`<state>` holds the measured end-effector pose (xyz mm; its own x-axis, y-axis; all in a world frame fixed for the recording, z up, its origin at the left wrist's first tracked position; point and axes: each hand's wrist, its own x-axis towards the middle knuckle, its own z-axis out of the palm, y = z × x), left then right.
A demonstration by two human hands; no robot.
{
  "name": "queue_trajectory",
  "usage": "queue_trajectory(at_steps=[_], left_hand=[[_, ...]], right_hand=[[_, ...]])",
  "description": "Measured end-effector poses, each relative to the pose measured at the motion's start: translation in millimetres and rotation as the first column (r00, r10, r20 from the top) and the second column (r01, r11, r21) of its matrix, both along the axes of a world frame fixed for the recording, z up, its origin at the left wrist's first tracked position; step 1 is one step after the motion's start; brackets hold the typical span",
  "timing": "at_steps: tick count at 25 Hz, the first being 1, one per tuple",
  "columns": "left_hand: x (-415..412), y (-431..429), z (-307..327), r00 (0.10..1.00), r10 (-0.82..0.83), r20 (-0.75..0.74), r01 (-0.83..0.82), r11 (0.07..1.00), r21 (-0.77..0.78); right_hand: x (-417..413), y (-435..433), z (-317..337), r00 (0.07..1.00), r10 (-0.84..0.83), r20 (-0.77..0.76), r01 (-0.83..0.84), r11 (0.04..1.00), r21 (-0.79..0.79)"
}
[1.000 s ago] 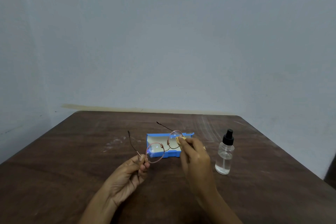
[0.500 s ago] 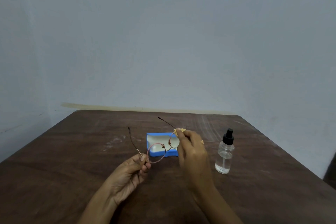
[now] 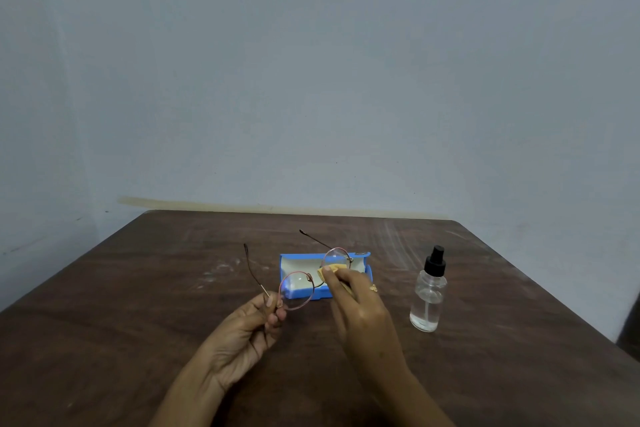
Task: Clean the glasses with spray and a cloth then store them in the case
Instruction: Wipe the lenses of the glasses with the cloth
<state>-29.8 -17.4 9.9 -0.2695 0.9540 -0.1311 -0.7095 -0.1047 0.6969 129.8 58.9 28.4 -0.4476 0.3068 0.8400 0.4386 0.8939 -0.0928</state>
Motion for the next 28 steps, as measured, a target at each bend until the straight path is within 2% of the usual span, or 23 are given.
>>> queue_trajectory(at_steps=[6,13,19,28], left_hand=[[-2.5,2.2,-4.3,0.999,0.026,0.021,-0.027,1.0,0.01],[-1.5,1.7,-2.8,1.0,0.028,-0.008,-0.028,0.999,-0.014],[0.2,1.0,0.1,1.0,0.019,-0.023,-0.02,1.0,-0.025],[1.0,0.6,0.6,0.999,0.012,-0.047,-0.013,1.0,-0.015]], right_hand=[[5.7,4.7,-1.0,0.999,-0.037,-0.025,0.036,0.999,-0.012],[2.8,11.2,6.9,0.985,-0.03,-0.17,0.001,0.986,-0.166],[-1.7,13.6,16.0,0.981,-0.049,-0.186,0.026,0.991,-0.128],[-7.5,4.6,21.4,0.993,-0.018,-0.118,0.008,0.997,-0.082]])
